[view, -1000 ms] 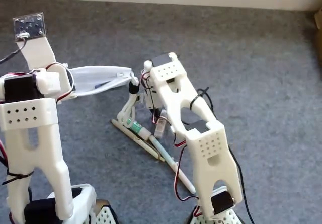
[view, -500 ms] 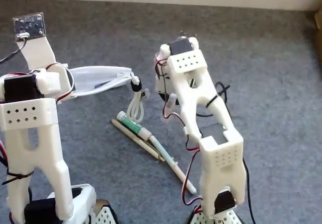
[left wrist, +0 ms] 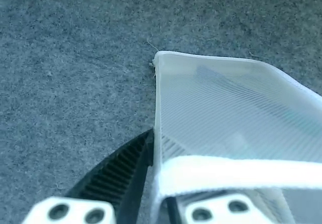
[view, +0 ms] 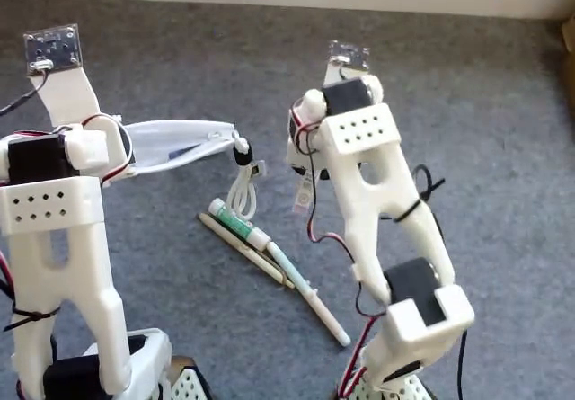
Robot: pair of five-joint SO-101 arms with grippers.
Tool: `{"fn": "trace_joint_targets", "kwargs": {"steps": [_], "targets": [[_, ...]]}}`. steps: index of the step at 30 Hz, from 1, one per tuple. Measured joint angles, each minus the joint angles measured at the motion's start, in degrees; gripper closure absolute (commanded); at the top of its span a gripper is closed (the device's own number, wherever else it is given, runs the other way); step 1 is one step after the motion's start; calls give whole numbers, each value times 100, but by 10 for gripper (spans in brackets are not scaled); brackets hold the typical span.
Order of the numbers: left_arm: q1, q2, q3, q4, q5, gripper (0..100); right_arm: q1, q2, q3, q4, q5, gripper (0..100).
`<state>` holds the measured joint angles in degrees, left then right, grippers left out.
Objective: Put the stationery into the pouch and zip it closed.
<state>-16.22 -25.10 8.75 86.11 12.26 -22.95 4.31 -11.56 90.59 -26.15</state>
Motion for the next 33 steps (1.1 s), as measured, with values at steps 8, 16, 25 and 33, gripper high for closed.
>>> {"fn": "trace_joint_targets", "kwargs": {"steps": [8, 16, 25, 33], "targets": [[0, 0, 0, 0, 0, 993, 0, -1741, 1793, -1486, 0, 994], [0, 0, 0, 0, 0, 993, 0, -3165, 2804, -2347, 0, 994], [0, 0, 9, 0, 0, 993, -431, -4404, 3543, -3270, 0, 994], [0, -9, 9, 0, 0, 993, -457, -5029, 3675, -4132, 53, 994]]}}
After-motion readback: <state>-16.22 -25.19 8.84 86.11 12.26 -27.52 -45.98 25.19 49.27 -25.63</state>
